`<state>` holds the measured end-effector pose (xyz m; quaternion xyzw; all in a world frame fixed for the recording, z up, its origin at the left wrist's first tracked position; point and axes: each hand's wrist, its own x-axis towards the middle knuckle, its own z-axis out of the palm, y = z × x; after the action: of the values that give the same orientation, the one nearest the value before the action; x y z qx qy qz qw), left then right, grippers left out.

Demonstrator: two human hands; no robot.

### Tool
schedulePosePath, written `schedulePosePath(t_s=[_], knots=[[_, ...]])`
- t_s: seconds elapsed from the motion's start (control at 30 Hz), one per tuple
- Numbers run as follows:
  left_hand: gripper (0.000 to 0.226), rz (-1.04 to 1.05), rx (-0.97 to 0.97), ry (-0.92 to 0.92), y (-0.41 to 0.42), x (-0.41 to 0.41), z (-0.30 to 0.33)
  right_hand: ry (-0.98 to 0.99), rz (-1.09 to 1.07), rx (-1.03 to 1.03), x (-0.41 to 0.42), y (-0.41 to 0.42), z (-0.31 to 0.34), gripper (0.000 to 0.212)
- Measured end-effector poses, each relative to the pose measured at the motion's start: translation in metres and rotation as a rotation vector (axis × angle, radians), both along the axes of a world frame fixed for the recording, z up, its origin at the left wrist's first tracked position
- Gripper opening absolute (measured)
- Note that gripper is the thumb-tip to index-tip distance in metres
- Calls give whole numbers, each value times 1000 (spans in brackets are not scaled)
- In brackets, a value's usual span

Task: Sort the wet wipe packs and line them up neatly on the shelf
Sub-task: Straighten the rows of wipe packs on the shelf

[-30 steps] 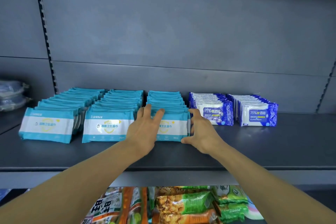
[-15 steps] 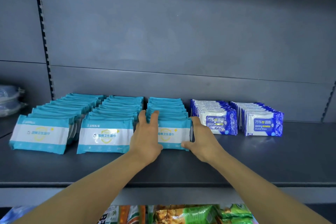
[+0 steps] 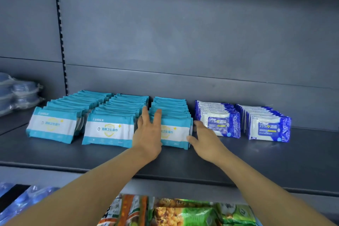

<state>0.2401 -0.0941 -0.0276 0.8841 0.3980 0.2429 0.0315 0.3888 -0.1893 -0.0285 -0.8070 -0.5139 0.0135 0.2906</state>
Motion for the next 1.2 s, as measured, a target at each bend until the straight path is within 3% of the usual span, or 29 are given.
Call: schedulePosePath(t_s=[0.07,0.13,0.23,0.63,0.77,0.87,1.1,1.2], knots=[[101,28,-51,-30,-5,-2,0,6,-39,85,3,-2,4,16],[102,31,-58,-32,-7,-3,1,90,-47,166,4,-2,6,8],[99,26,-49,-28,-9,-2,4,206,-49,229,1,1,7,17],[89,-37,81,22,-2,-5,5,94,-166,274,0,1,15,21],[109,-46,116,158,9,-3,22,340,-138,283,8,3,37,38],[122,-69,39,295,17,-1,32,480,-153,229,16,18,46,34],[124,-119,104,414,36,3,39,392,-161,254,53,64,68,23],[120,-150,124,463,43,3,45,71,-161,185,59,79,79,27]])
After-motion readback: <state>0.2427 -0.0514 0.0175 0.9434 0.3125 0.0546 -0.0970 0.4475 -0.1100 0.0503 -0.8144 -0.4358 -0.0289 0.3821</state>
